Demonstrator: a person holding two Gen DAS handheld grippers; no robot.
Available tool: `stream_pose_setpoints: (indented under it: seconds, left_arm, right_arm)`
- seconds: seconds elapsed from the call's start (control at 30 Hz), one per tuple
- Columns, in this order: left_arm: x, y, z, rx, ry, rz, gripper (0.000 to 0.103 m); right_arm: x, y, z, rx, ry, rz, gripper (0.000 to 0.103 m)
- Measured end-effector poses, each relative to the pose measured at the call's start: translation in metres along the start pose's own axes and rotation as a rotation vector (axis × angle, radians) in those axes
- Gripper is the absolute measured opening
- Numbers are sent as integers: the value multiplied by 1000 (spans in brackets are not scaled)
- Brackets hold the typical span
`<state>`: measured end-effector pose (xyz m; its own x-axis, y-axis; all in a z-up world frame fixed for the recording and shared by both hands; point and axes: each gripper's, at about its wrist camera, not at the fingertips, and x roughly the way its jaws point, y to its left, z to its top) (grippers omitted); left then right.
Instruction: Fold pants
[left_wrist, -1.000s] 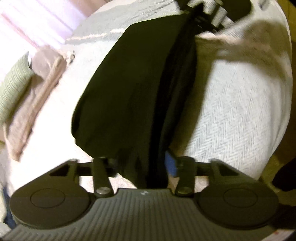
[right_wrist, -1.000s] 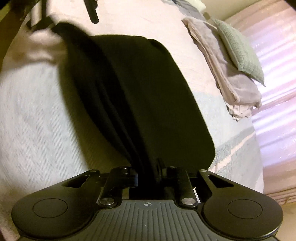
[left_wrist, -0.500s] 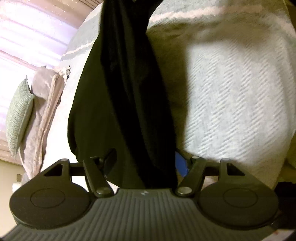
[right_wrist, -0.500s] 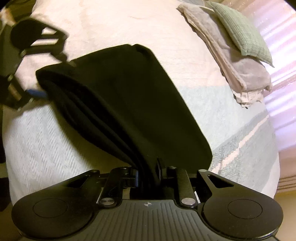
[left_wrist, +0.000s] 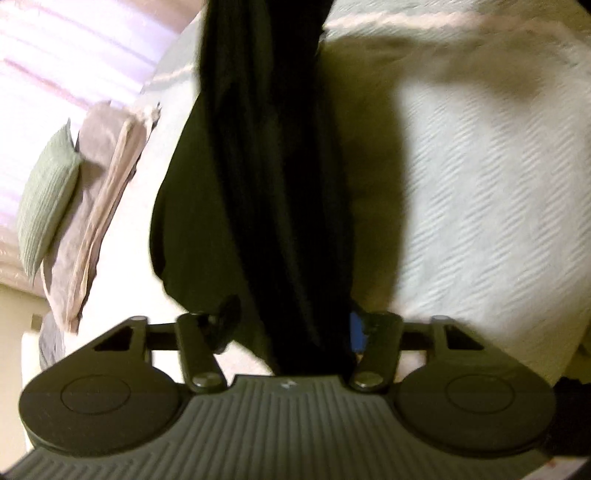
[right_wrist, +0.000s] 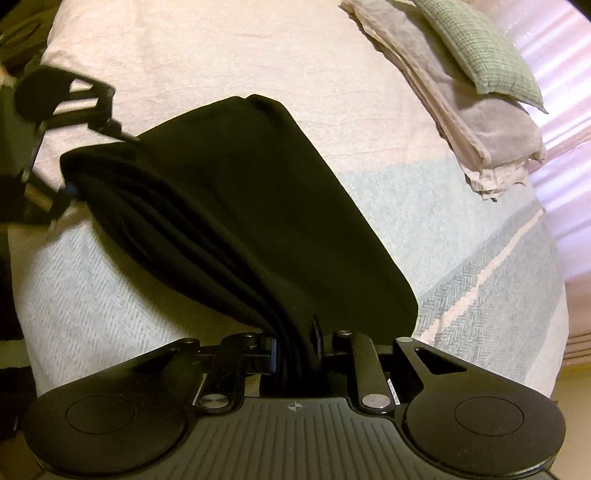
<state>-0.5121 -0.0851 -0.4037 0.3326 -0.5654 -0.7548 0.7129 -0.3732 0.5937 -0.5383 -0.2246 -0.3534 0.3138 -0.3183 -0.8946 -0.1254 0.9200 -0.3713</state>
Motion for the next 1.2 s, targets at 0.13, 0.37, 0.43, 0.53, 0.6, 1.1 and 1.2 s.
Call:
stream_pose_setpoints:
  seconds: [0.13,0.37,0.43,0.53,0.6,1.1,1.2]
  left_arm:
    - [-20,26,-5,66,-34,-78,16]
    - [-66,125,20,269,-126,-196,13]
    - [-78,153,39,323,-164,-236,13]
    - [-84,188,85,410,-213,-292,13]
    - [-82,205,129,449,-242,-332,13]
    - [-21,147,485,572,-586,-162,13]
    - [28,93,504,597,-599,-140,13]
  right_arm:
    - [-12,3,-5,3,12,-3,13]
    - [-67,-11,-24,114,20,48,11]
    - [-86,-26,-35,176,25,77,11]
    - [-108,-55,-59,269,42,95,11]
    - [-122,-81,-81,323,55,85,11]
    - [-121,-258,-309,394,188,-488,12]
    - [-59,-232,-343,418,212,-538,12]
